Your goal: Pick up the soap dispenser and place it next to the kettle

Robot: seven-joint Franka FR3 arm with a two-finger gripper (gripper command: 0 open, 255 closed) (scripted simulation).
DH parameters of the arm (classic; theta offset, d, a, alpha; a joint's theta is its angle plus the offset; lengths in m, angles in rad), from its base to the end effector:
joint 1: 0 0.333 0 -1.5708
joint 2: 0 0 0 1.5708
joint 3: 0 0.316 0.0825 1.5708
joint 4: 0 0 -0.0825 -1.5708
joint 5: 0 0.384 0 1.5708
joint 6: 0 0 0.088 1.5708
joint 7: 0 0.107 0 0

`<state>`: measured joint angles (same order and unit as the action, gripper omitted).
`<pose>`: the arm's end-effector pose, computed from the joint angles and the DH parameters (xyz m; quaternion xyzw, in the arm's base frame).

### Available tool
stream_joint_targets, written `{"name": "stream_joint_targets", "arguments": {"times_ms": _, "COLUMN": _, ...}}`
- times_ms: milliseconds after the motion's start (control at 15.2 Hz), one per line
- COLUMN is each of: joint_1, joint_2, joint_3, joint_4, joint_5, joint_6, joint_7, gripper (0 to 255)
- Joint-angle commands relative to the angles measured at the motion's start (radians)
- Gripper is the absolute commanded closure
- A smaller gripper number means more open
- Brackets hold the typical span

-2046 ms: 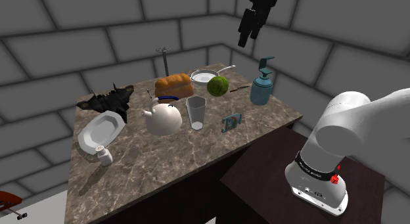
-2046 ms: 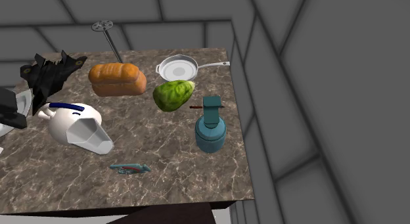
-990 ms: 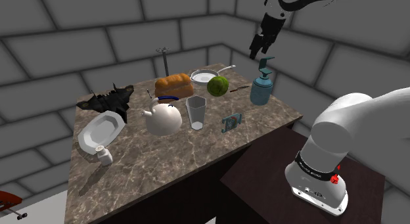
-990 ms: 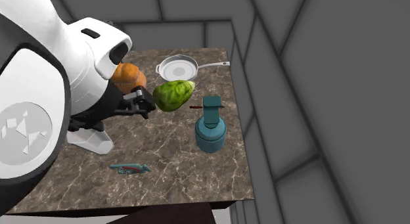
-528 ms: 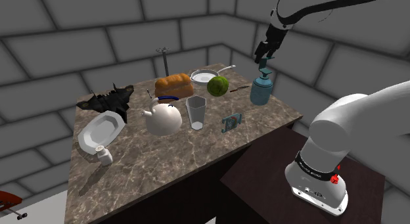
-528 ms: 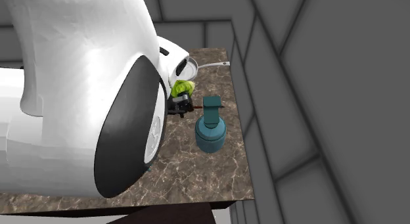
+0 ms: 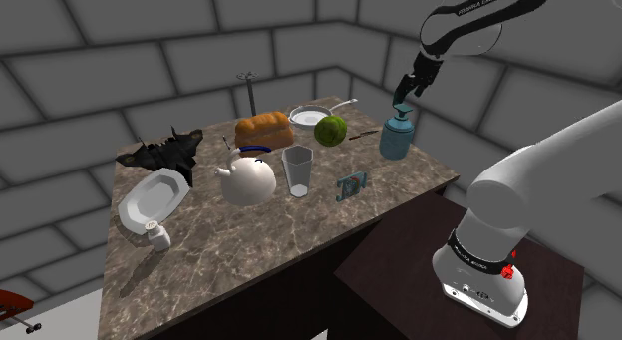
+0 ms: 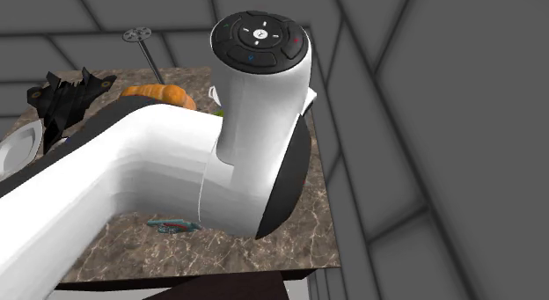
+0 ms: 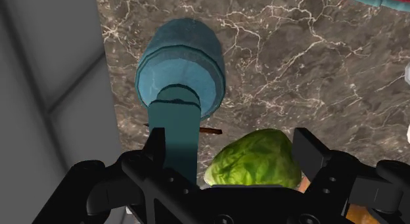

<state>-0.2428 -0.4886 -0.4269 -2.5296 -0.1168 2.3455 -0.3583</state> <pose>0.3298 -0.2700 0.4559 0.9834 -0.1098 0.1430 0.0198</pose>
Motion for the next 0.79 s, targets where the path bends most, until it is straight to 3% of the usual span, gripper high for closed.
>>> {"name": "stream_joint_targets", "arguments": {"times_ms": 0, "joint_1": -0.006, "joint_2": 0.047, "joint_3": -0.045, "joint_4": 0.003, "joint_5": 0.009, "joint_6": 0.052, "joint_7": -0.031, "gripper": 0}}
{"name": "stream_joint_targets", "arguments": {"times_ms": 132, "joint_1": -0.004, "joint_2": 0.098, "joint_3": -0.086, "joint_4": 0.015, "joint_5": 0.029, "joint_6": 0.094, "joint_7": -0.062, "gripper": 0}}
{"name": "stream_joint_targets", "arguments": {"times_ms": 726, "joint_1": 0.036, "joint_2": 0.195, "joint_3": -0.122, "joint_4": -0.007, "joint_5": 0.083, "joint_6": 0.208, "joint_7": -0.102, "gripper": 0}}
